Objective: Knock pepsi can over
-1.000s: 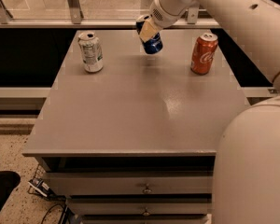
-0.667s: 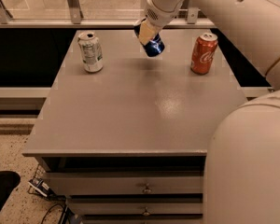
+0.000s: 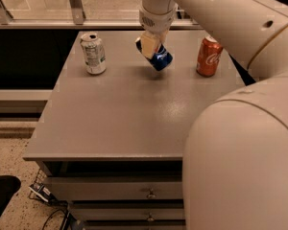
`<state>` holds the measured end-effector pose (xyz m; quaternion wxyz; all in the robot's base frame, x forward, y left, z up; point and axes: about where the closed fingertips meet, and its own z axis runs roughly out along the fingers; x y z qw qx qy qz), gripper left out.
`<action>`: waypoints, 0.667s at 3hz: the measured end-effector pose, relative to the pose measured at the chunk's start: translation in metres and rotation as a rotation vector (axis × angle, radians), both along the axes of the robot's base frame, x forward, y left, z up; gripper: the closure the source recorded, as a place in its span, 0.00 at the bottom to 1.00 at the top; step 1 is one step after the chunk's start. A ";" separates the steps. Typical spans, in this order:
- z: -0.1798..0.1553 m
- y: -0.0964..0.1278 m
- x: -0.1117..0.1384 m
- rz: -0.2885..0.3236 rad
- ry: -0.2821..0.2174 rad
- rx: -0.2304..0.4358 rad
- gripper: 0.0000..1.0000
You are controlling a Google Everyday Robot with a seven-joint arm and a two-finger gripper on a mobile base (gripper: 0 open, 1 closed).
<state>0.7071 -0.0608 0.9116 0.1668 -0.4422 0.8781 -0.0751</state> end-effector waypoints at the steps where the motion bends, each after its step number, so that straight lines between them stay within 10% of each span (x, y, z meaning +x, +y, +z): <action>1: -0.012 0.002 -0.009 0.036 0.086 -0.026 1.00; 2: -0.031 0.013 -0.005 0.099 0.158 -0.008 1.00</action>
Offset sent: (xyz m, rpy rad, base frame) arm 0.0039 0.0280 -0.0536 0.0247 0.2763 0.1960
